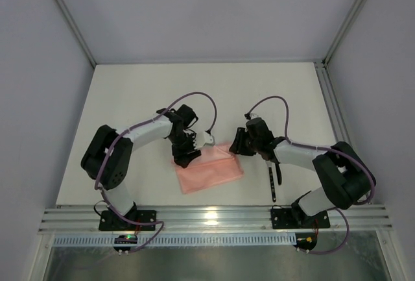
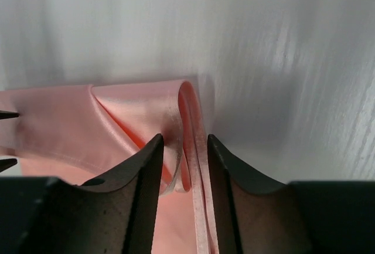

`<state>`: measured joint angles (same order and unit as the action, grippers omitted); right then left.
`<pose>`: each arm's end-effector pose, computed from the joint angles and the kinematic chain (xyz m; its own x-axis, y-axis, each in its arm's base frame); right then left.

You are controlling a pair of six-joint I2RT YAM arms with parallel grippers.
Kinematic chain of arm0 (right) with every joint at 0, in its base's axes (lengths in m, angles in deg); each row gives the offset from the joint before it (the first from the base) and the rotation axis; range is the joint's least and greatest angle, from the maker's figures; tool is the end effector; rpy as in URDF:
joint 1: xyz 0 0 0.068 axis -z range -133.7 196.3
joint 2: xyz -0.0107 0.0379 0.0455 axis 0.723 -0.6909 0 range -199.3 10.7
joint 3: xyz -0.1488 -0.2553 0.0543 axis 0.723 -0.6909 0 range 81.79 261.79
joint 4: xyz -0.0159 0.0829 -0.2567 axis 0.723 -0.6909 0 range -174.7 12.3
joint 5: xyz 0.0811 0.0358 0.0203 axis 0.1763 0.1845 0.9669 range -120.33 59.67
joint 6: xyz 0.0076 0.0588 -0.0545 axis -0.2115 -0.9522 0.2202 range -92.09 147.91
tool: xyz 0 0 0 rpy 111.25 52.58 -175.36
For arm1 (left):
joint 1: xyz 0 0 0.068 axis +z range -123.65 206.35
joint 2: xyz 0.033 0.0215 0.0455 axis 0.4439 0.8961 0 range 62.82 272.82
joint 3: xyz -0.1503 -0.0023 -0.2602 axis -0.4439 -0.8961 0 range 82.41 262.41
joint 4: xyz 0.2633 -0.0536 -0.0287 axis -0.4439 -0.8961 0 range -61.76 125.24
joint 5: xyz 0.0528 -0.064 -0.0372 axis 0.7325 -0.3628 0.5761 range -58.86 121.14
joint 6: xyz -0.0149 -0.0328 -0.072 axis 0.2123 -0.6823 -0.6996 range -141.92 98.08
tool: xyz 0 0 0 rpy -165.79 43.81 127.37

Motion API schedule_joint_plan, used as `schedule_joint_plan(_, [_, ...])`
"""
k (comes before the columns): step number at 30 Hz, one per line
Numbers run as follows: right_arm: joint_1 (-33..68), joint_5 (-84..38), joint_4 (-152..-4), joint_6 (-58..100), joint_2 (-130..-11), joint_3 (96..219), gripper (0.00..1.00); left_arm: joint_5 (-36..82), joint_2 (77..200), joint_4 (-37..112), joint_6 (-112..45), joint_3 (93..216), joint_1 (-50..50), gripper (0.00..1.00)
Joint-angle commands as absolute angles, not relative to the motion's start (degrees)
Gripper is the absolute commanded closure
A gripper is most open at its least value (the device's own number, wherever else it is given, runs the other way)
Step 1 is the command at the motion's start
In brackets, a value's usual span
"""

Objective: Fold the napkin into a case and place the utensils inside
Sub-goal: Fold the 2/3-rectangle-folded napkin at the center of the board.

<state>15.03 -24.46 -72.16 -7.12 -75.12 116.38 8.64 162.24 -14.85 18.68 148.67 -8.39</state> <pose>0.2569 0.1643 0.1420 -0.8322 0.1625 -0.5301 -0.1219 0.8791 0.4608 0.2560 -0.2099 0.1759 -0.2529 0.9070 -0.3367 0.9589 0.1886 -0.2121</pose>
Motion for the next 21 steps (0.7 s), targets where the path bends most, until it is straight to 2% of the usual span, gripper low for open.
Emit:
schedule_joint_plan(1, [14.40,-28.74,-77.26,-7.00,-70.01,117.38,0.58,7.94,162.14,-13.19,20.44,145.18,-8.28,0.48])
schedule_joint_plan(4, [14.40,-33.92,-85.24,-3.57,-67.09,121.85,0.55,7.41,161.27,-13.63,20.88,143.50,-8.36,0.57])
schedule_joint_plan(9, [9.57,-36.40,-92.20,6.45,-68.83,134.24,0.55,6.10,158.72,-13.81,21.59,140.77,-8.36,0.58])
schedule_joint_plan(12, [7.54,-23.17,-88.62,10.67,-74.80,138.56,0.57,5.13,157.66,-13.98,22.29,140.24,-8.36,0.55])
schedule_joint_plan(13, [7.45,-12.33,-86.51,11.03,-76.56,139.00,0.58,4.69,157.31,-13.89,22.29,140.24,-8.36,0.52])
schedule_joint_plan(14, [7.37,-7.79,-82.49,10.25,-80.84,140.31,0.60,4.42,156.52,-14.24,22.38,140.42,-8.36,0.51])
schedule_joint_plan(16, [6.75,1.69,-79.39,10.24,-85.08,141.98,0.69,2.15,155.29,-14.77,22.47,140.77,-8.28,0.49])
schedule_joint_plan(21, [4.20,13.16,-78.85,12.79,-95.55,148.58,0.79,-4.62,149.58,-20.38,24.04,143.40,-8.28,0.47])
